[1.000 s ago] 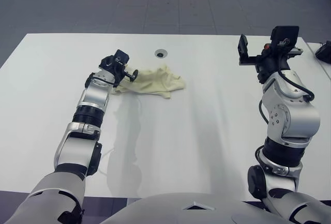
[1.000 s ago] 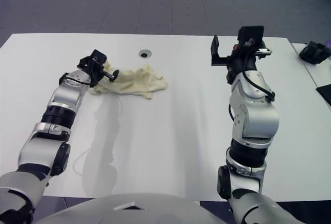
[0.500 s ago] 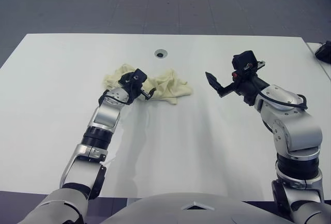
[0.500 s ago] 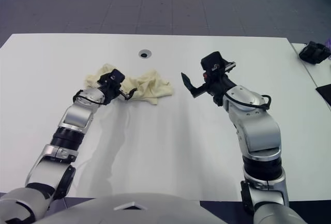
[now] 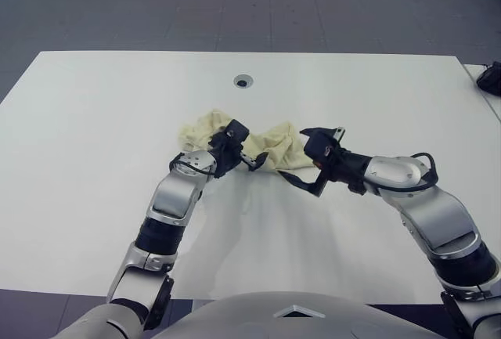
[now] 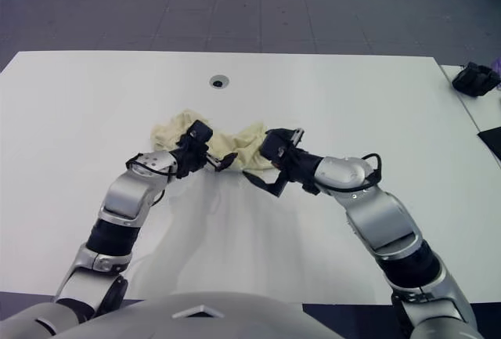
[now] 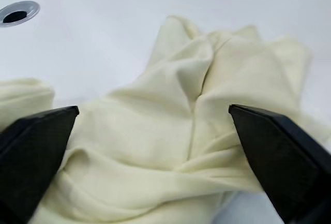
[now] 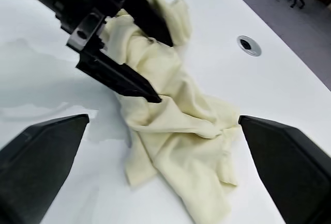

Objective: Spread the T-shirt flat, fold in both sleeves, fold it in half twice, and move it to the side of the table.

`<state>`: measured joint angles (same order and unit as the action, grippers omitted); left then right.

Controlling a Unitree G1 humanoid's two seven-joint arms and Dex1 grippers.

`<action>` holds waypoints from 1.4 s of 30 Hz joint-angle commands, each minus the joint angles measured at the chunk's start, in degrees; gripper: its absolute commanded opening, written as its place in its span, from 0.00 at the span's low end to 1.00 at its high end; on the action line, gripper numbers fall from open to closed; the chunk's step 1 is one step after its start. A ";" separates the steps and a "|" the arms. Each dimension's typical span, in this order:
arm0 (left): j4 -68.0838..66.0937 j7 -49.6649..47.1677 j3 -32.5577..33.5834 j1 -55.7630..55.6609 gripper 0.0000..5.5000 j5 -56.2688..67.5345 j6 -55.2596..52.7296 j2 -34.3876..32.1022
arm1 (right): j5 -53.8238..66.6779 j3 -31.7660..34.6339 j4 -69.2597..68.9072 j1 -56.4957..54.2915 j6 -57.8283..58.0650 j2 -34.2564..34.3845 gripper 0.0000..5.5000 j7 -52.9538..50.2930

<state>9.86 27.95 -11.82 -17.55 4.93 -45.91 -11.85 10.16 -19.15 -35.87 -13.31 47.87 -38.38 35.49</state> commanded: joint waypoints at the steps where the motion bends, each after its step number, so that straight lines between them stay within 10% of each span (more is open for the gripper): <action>1: 3.22 -0.83 4.36 -1.88 0.98 2.71 -4.29 -1.00 | -1.96 -2.84 2.06 -2.12 -1.78 -0.12 0.98 1.07; 11: -1.73 -4.80 17.73 -11.91 0.98 4.68 -3.14 -7.65 | -5.77 -8.35 16.48 -8.03 -6.97 7.80 0.83 1.15; 42: -1.55 -6.59 15.80 -11.62 0.98 5.28 -1.48 -10.08 | -8.61 -7.72 17.39 -5.27 -4.90 8.92 0.00 3.51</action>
<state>8.45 20.66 4.90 -29.13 10.81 -48.09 -20.01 1.45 -28.27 -15.59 -19.64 42.04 -27.20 38.17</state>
